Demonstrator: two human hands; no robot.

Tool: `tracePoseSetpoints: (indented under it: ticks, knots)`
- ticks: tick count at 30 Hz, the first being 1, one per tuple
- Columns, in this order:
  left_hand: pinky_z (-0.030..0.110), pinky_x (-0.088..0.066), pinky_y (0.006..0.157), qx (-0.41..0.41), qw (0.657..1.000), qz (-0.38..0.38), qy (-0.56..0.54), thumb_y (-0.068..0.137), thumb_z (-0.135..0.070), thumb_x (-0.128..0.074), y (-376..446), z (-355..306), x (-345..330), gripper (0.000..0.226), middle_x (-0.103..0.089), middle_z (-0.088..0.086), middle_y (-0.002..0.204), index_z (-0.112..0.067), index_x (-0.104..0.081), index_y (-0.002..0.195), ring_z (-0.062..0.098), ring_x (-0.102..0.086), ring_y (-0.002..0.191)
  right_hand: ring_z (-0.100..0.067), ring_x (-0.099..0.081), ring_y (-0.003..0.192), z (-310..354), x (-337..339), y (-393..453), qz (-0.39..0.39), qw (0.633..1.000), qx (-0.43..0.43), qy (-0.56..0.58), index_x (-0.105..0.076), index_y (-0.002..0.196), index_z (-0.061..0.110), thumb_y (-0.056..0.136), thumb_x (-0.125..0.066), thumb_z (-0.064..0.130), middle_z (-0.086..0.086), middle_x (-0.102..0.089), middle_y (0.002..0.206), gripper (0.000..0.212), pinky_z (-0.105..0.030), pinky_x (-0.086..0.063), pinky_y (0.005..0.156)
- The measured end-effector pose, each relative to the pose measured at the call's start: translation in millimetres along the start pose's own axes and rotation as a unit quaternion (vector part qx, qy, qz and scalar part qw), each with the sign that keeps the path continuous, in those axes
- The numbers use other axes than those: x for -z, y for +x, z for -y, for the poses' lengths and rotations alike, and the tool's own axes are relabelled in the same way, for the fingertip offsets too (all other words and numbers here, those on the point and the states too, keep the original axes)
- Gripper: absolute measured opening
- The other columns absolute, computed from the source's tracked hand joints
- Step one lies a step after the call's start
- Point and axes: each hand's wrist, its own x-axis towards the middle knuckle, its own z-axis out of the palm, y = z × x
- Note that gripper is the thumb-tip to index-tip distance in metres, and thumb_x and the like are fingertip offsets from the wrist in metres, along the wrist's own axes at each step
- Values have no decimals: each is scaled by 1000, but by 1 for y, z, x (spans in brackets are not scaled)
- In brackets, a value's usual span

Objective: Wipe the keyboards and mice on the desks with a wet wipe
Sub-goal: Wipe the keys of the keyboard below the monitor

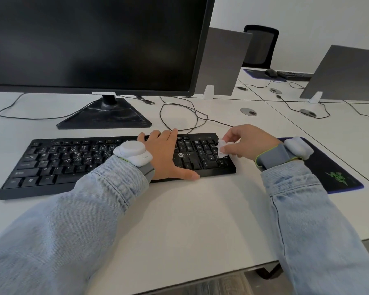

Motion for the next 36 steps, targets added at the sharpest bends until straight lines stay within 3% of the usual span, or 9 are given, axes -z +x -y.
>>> tracePoseSetpoints:
  ticks: [3, 8, 13, 16, 18, 21, 25, 30, 36]
  knots:
    - [55, -17, 120, 1, 1000, 4, 1, 52, -104, -39, -1, -2, 2, 140, -28, -6, 160, -19, -7, 159, 24, -27, 144, -12, -60, 59, 0, -1, 3, -12, 1000, 4, -20, -68, 82, 22, 73, -77, 25, 5, -67, 75, 13, -32, -53, 68]
    - [57, -15, 120, 2, 1000, 13, 1, 48, -107, -35, 0, -1, 3, 145, -25, -6, 161, -19, -5, 159, 24, -25, 147, -13, -53, 73, 9, -12, 10, -105, 992, 35, -63, -68, 80, 16, 77, -75, 23, 10, -57, 74, 10, -19, -37, 57]
    - [56, -15, 121, 2, 1000, 11, 3, 49, -106, -35, -1, -2, 3, 144, -24, -7, 162, -19, -4, 160, 24, -24, 147, -11, -57, 74, 4, -1, 3, -18, 995, 36, -86, -69, 80, 19, 78, -75, 25, 7, -64, 79, 9, -19, -34, 56]
    - [57, -14, 121, 2, 1000, 20, -3, 50, -104, -35, 0, -2, 4, 142, -24, -6, 162, -19, -4, 160, 24, -23, 148, -14, -54, 78, 6, -7, 9, -97, 990, 41, -91, -66, 81, 18, 81, -70, 23, 9, -57, 76, 7, -24, -34, 61]
    - [57, -14, 121, 1, 1000, 18, -3, 49, -104, -35, 0, -2, 4, 143, -24, -6, 162, -19, -4, 160, 24, -23, 147, -12, -54, 74, 10, -12, 12, -161, 984, 62, -50, -65, 83, 17, 83, -68, 24, 8, -58, 77, 7, -21, -34, 61]
    - [57, -16, 120, 2, 1000, 11, 0, 51, -105, -36, 0, -1, 3, 142, -26, -7, 161, -19, -5, 160, 24, -25, 146, -1, -51, 62, 26, -20, 9, -140, 983, 122, 9, -65, 89, 21, 82, -69, 23, 10, -60, 75, 8, -8, -35, 56]
    - [56, -16, 120, 1, 1000, 12, 0, 52, -105, -37, 0, -2, 2, 141, -26, -7, 161, -19, -5, 159, 23, -25, 146, -12, -55, 80, 39, -33, 8, -73, 985, 127, -88, -67, 92, 18, 85, -66, 23, 4, -62, 86, 9, -23, -38, 68]
    - [56, -19, 118, 1, 1000, 0, -6, 42, -108, -28, -2, -1, 1, 147, -31, -7, 158, -19, -11, 157, 23, -30, 143, -17, -53, 85, 25, -17, 9, -79, 983, 65, -153, -65, 81, 17, 86, -63, 22, 3, -55, 87, 8, -24, -35, 69]
    - [55, -18, 119, 11, 1000, -17, -9, 36, -107, -19, -1, -2, -2, 150, -32, -8, 157, -20, -12, 157, 22, -31, 142, -13, -57, 74, 35, -27, 7, -141, 983, 108, -37, -67, 80, 16, 83, -66, 26, 4, -65, 78, 10, -26, -41, 63]
